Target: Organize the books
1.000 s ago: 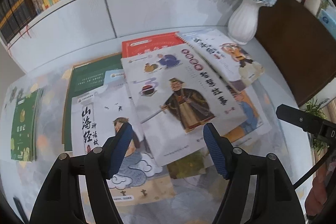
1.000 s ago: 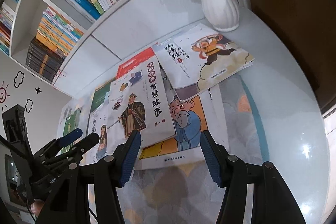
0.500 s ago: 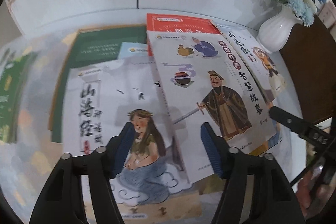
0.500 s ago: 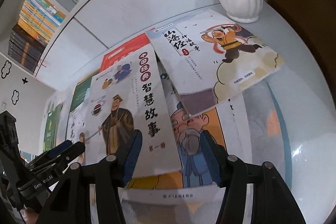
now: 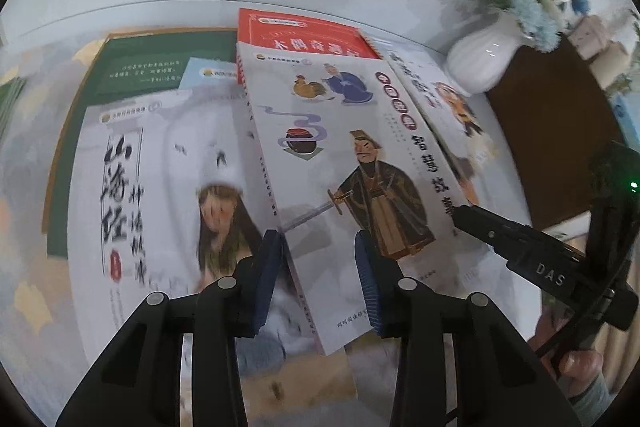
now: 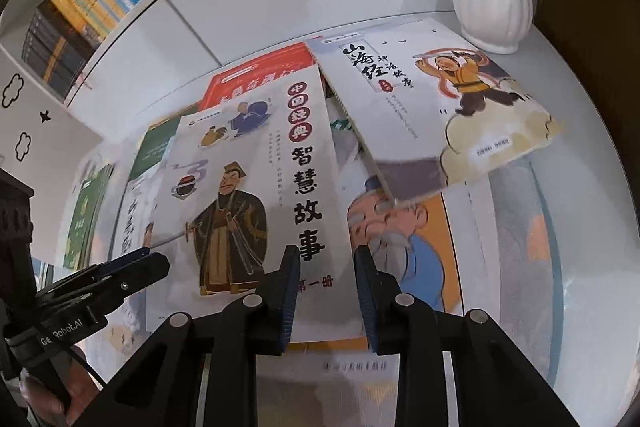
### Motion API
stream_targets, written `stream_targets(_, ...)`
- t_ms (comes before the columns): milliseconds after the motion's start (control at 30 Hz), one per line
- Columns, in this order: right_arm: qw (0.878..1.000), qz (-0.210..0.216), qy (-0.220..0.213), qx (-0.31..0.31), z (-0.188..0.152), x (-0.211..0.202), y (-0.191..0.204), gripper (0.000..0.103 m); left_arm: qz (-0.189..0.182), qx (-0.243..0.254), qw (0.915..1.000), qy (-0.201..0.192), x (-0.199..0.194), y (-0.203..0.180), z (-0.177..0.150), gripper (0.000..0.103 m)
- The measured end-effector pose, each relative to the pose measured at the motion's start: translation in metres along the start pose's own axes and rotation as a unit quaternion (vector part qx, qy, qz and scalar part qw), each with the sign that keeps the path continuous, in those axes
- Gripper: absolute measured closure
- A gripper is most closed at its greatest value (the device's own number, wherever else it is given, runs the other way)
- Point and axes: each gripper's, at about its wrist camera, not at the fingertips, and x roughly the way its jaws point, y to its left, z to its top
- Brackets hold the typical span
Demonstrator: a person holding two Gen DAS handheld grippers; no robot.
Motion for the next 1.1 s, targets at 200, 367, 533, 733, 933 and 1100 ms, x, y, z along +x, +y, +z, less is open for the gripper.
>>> stream_targets(200, 1.0, 0.003, 0.029, -0.006, -0.055, -0.024, 0.004, 0.074, -0.027, 0.012, 0.9991, 0.029, -0.022, 0.001, -0.055, 0.069)
stream_targets(367, 0.997, 0.015, 0.074, 0.007, -0.119, -0.037, -0.003, 0.074, -0.046, 0.013, 0.9973, 0.056, -0.036, 0.002, -0.111, 0.069)
stream_targets(533, 0.993, 0.036, 0.114, 0.012, -0.168, -0.044, -0.011, 0.075, -0.044, -0.001, 0.9963, 0.073, -0.04, 0.006, -0.151, 0.069)
stream_targets(733, 0.995, 0.015, 0.095, 0.017, -0.177, -0.051, -0.013, 0.075, -0.033, -0.047, 0.9964, 0.062, -0.032, 0.018, -0.169, 0.069)
stream_targets(933, 0.996, 0.023, 0.081, 0.009, -0.184, -0.051, -0.003, 0.075, -0.101, -0.065, 0.9897, 0.077, -0.023, 0.011, -0.163, 0.068)
stream_targets(1100, 0.994, 0.045, 0.087, 0.04, -0.19, -0.053, -0.011, 0.075, -0.227, -0.081, 0.9685, 0.063, -0.043, 0.003, -0.152, 0.068)
